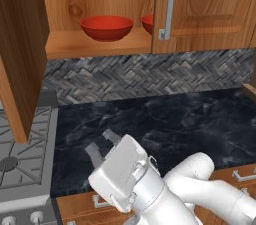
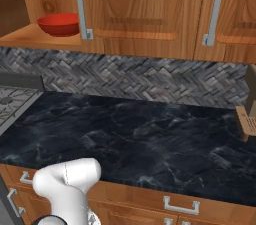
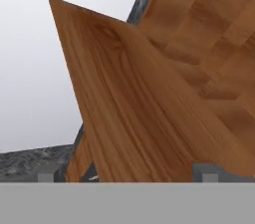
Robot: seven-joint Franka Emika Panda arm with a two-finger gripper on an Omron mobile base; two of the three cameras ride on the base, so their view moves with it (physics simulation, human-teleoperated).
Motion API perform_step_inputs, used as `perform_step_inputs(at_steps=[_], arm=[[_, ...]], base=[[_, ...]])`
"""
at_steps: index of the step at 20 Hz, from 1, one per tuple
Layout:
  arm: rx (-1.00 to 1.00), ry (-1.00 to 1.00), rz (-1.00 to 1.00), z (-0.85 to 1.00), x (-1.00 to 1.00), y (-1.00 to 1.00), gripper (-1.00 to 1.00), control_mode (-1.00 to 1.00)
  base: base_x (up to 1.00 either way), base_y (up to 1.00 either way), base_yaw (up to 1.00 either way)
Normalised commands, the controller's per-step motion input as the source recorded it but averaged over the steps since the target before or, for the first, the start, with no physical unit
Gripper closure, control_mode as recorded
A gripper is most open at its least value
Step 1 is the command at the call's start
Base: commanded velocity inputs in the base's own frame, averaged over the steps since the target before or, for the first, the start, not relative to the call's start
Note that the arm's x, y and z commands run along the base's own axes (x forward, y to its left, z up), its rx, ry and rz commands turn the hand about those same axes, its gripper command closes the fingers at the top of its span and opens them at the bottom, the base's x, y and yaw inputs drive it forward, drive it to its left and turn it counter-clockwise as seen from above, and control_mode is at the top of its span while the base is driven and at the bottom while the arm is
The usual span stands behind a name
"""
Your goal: Open the cabinet. Pick the bowls from the counter and place them in the cabinet. Then close the cabinet.
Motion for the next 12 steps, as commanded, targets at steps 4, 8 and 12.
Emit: perform_step_inputs(at_steps=[4, 8, 12], arm=[[0.1, 0.4, -0.08, -0.01, -0.37, 0.56, -1.0, -1.0], [0.13, 0.39, -0.09, -0.01, -0.54, 0.43, -1.0, -1.0], [0.14, 0.34, -0.14, 0.0, -0.71, 0.3, -1.0, -1.0]], base=[[0.0, 0.0, 0.0], [0.0, 0.0, 0.0], [0.0, 0.0, 0.0]])
